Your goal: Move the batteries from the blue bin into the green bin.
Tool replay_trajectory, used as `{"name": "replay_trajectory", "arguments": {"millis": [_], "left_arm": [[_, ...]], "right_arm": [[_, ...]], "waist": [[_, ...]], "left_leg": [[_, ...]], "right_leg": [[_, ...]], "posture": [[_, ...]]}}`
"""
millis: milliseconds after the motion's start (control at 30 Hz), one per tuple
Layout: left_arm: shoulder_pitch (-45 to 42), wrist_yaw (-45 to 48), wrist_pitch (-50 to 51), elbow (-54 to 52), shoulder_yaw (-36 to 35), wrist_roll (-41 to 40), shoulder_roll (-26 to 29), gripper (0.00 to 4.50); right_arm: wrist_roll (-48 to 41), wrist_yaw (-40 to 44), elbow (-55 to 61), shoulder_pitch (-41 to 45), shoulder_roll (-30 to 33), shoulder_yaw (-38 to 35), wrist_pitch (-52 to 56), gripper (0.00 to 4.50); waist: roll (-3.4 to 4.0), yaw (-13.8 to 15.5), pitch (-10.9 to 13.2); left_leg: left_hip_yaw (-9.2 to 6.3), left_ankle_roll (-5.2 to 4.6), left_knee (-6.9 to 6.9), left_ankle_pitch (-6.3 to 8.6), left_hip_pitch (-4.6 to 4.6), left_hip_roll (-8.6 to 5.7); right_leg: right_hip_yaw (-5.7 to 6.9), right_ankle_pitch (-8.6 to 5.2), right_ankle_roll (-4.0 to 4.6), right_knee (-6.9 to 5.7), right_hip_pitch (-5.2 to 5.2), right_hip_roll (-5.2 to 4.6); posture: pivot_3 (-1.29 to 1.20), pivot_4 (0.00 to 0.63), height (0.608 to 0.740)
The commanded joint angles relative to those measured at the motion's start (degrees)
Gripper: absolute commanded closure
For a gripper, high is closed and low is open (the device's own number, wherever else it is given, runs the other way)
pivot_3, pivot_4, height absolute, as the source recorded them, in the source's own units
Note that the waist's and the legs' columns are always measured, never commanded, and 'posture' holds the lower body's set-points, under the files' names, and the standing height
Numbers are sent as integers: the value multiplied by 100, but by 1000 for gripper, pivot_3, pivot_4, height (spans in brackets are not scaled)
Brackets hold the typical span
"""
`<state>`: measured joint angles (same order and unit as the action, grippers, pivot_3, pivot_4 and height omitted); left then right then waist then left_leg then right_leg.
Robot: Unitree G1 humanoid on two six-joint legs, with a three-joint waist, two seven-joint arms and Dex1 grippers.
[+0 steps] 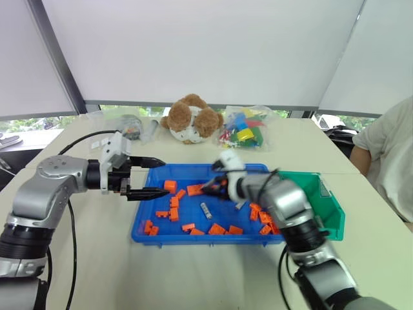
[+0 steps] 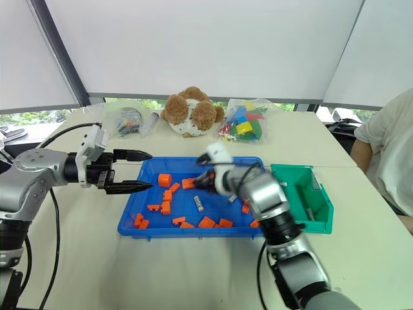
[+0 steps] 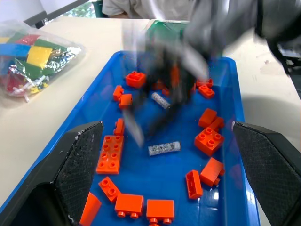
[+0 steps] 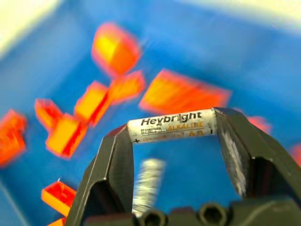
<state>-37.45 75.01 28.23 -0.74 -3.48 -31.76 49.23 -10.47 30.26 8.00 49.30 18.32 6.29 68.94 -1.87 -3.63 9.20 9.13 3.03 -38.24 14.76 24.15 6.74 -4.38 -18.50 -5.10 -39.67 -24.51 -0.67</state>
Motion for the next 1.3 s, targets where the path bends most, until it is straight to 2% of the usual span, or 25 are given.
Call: {"name": "replay_trajectory", "arguments": {"millis": [33, 267, 467, 567, 633, 733, 900, 1067, 1200, 1300], "left_arm": [[-42, 47, -65, -87, -49, -42, -28, 0], [-90, 149, -152, 27, 56, 18, -177, 0], [-243, 249, -264, 218, 175, 102, -308, 0], [-298, 289, -296, 284, 206, 132, -343, 0], [-305, 300, -290, 278, 206, 131, -343, 0], [-301, 295, -289, 280, 202, 133, -336, 0], [-287, 259, -279, 270, 184, 134, -332, 0], [-304, 239, -272, 271, 174, 138, -324, 0], [-359, 221, -256, 278, 174, 133, -338, 0], [-356, 201, -252, 263, 147, 130, -314, 0]], "right_arm": [[-183, 98, 875, 28, 961, -893, 493, 2343], [-248, 477, 960, -1077, 3125, -1839, 544, 2343], [-495, 786, 1007, -2112, 3612, -2150, 330, 2343], [-587, 841, 1024, -2428, 3601, -2149, 134, 2343], [-635, 848, 1002, -2505, 3634, -2186, 58, 1287], [-765, 927, 988, -2565, 3698, -2249, -20, 67], [-1085, 1228, 1172, -2379, 3893, -2135, -141, 67], [-1543, 1280, 1388, -1428, 3549, -1668, -16, 67], [-1769, 1074, 1432, -820, 2776, -915, 269, 67], [-1715, 718, 1394, -735, 2014, -340, 379, 67]], "waist": [[0, 25, 0], [1, 96, 1], [2, 99, 1], [2, 104, 1], [2, 105, 1], [2, 110, 1], [3, 109, 1], [7, 88, 3], [5, 107, 2], [5, 109, 2]], "left_leg": [[-2, 0, 2, 0, 1, 0], [2, -2, 8, 2, 3, -1], [1, -3, 4, 1, 0, -1], [0, -4, 0, 1, -1, -1], [2, -4, -1, 1, -1, -1], [1, -4, -1, 0, -1, -1], [0, -3, 0, 0, -1, -1], [-1, -4, -2, 0, -7, 0], [-4, -4, -1, 0, -7, 0], [-4, -3, -3, 0, -5, 0]], "right_leg": [[3, 0, 1, 3, -1, 1], [-1, 0, 1, 24, 1, 1], [-3, 1, 1, 22, 4, 3], [-4, 1, 1, 22, 7, 3], [-5, 1, 1, 22, 7, 2], [-4, 2, 1, 22, 8, 2], [-4, 1, 1, 22, 8, 2], [-4, 4, 5, 16, 8, 4], [-1, 4, 5, 12, 8, 5], [-1, 4, 6, 12, 8, 4]], "posture": [[0, 150, 734], [0, 150, 734], [0, 150, 734], [0, 150, 734], [0, 150, 734], [0, 150, 734], [0, 150, 734], [0, 150, 734], [0, 150, 734], [0, 150, 734]]}}
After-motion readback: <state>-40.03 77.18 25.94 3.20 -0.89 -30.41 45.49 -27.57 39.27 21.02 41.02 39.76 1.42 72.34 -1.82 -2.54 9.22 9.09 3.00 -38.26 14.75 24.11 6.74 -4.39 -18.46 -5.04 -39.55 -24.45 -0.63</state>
